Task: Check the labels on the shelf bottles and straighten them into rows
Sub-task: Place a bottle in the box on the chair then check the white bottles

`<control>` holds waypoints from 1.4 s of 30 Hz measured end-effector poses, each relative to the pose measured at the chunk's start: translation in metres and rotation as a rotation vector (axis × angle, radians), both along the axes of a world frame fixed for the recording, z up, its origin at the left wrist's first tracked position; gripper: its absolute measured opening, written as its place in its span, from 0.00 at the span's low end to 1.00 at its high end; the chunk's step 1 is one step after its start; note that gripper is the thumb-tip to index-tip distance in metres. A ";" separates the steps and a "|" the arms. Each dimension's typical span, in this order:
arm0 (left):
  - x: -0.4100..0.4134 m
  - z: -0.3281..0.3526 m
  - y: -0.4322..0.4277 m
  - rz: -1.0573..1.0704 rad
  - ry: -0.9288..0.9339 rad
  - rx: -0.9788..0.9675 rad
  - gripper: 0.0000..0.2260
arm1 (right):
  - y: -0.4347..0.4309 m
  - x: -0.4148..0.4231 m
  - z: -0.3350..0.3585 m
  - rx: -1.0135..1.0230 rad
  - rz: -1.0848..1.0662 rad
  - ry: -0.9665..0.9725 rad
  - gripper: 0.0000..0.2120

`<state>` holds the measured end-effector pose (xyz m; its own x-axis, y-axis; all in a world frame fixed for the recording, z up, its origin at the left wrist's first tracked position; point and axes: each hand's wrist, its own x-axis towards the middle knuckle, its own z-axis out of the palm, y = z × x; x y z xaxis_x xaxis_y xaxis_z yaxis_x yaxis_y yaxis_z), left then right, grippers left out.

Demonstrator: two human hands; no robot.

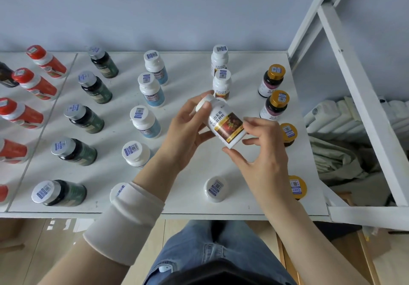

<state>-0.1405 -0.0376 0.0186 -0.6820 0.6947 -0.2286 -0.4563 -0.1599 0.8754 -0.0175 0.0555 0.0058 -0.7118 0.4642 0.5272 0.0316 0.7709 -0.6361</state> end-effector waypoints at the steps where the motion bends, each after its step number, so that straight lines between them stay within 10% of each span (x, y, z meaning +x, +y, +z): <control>1: -0.003 0.001 0.001 -0.018 0.034 -0.005 0.11 | 0.001 -0.001 -0.001 0.002 -0.006 -0.017 0.27; 8: -0.016 -0.003 -0.009 -0.192 0.536 -0.230 0.17 | 0.038 0.008 0.014 -0.137 0.114 -0.477 0.26; 14: -0.014 -0.038 -0.006 -0.312 0.949 -0.404 0.20 | 0.059 -0.017 0.024 0.128 0.097 -0.683 0.25; 25: -0.014 -0.062 0.000 -0.309 1.045 -0.451 0.23 | 0.069 -0.048 0.024 0.258 0.106 -0.820 0.25; 31: -0.039 -0.040 0.021 0.040 1.217 -0.462 0.18 | 0.081 -0.057 0.021 0.211 0.110 -0.789 0.25; 36: -0.061 -0.053 0.048 -0.230 1.166 -0.781 0.23 | 0.084 -0.065 0.012 0.159 0.135 -0.804 0.24; 42: -0.063 -0.027 0.035 -0.004 0.566 -0.437 0.14 | 0.083 -0.067 0.008 -0.426 0.116 -0.606 0.25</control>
<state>-0.2033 -0.0028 -0.0088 -0.7759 0.6231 -0.0988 0.0869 0.2606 0.9615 -0.0843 0.1383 0.0140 -0.8770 0.4451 -0.1813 0.4050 0.4812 -0.7775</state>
